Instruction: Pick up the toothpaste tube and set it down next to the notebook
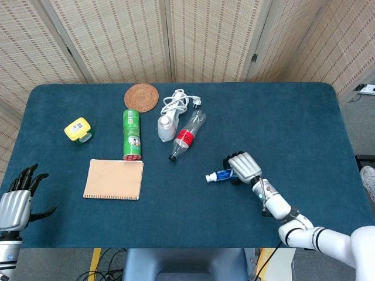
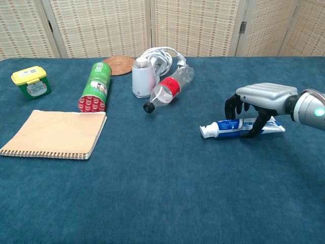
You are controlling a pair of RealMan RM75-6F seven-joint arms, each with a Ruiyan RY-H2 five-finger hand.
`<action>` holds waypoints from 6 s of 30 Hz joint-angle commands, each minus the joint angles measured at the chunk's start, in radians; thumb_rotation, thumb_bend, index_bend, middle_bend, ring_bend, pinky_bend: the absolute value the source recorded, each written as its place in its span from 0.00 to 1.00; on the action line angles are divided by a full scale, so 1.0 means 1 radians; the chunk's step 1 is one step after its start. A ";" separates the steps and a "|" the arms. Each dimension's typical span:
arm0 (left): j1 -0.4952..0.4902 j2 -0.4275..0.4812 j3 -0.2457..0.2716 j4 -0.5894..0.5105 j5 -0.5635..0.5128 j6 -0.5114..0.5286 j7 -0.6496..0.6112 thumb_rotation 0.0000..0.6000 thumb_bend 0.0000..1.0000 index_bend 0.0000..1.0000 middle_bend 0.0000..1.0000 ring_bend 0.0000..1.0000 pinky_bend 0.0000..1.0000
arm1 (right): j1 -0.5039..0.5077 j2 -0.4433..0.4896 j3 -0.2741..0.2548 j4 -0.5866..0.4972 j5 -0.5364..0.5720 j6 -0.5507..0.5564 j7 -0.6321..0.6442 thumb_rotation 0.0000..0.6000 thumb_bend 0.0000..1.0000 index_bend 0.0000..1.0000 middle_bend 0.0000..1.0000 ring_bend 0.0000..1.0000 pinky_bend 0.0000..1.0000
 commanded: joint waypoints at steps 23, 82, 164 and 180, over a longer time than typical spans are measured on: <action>-0.078 0.022 -0.042 -0.010 0.042 -0.057 -0.070 1.00 0.06 0.24 0.07 0.04 0.18 | -0.042 0.042 0.005 -0.083 -0.110 0.169 0.258 1.00 0.57 0.71 0.63 0.58 0.64; -0.396 -0.085 -0.130 -0.068 0.130 -0.213 -0.759 0.00 0.01 0.03 0.04 0.00 0.15 | 0.215 -0.216 0.232 -0.298 0.050 0.098 0.467 1.00 0.53 0.72 0.64 0.59 0.65; -0.432 -0.114 -0.021 0.084 0.154 -0.156 -0.650 0.00 0.00 0.00 0.00 0.00 0.14 | 0.346 0.013 0.124 -0.304 0.467 -0.121 0.000 1.00 0.48 0.72 0.61 0.58 0.65; -0.407 -0.113 -0.006 0.103 0.134 -0.179 -0.635 0.00 0.00 0.00 0.00 0.00 0.14 | 0.360 0.012 0.066 -0.280 0.503 -0.097 -0.081 1.00 0.40 0.21 0.25 0.21 0.36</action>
